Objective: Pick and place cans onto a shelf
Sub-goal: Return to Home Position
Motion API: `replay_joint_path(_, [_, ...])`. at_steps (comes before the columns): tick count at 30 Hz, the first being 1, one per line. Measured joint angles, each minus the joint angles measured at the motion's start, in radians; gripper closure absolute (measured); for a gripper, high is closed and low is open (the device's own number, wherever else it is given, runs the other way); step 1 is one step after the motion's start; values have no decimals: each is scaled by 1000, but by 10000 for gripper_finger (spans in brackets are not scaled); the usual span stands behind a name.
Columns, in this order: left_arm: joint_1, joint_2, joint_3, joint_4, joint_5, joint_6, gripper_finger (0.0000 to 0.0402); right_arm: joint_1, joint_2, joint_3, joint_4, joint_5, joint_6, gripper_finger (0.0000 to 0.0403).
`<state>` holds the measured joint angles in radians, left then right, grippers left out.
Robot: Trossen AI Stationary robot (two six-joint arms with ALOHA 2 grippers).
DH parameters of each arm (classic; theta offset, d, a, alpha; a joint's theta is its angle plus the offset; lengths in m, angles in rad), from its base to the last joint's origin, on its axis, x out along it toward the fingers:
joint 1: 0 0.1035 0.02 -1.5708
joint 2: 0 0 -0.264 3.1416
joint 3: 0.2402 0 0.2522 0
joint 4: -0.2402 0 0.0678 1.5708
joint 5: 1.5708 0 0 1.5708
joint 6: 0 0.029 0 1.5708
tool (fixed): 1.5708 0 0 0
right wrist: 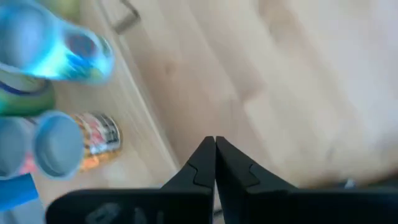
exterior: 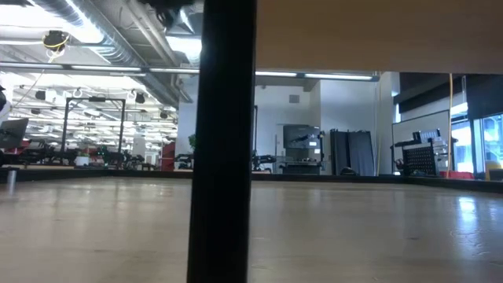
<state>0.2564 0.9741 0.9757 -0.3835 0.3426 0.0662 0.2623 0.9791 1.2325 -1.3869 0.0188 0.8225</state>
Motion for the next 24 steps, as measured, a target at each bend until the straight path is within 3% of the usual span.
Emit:
replay_joint_path(6, [-15,-115,110,-167,-132,17,401,0,-5,191,-1,229,-207,393])
replay_joint_path(10, [-15,-193,123,-199,-154,-11,401,0,-16,269,5,346,-286,393])
replay_joint_path(17, [-15,-297,123,-232,-207,-32,401,0,-32,304,22,392,-304,393])
replay_joint_path(22, [-14,-362,123,-294,-335,-30,401,0,-50,300,52,572,-428,393])
replay_joint_path(24, [-14,-397,123,-336,-365,-32,401,0,-83,300,69,588,-443,393])
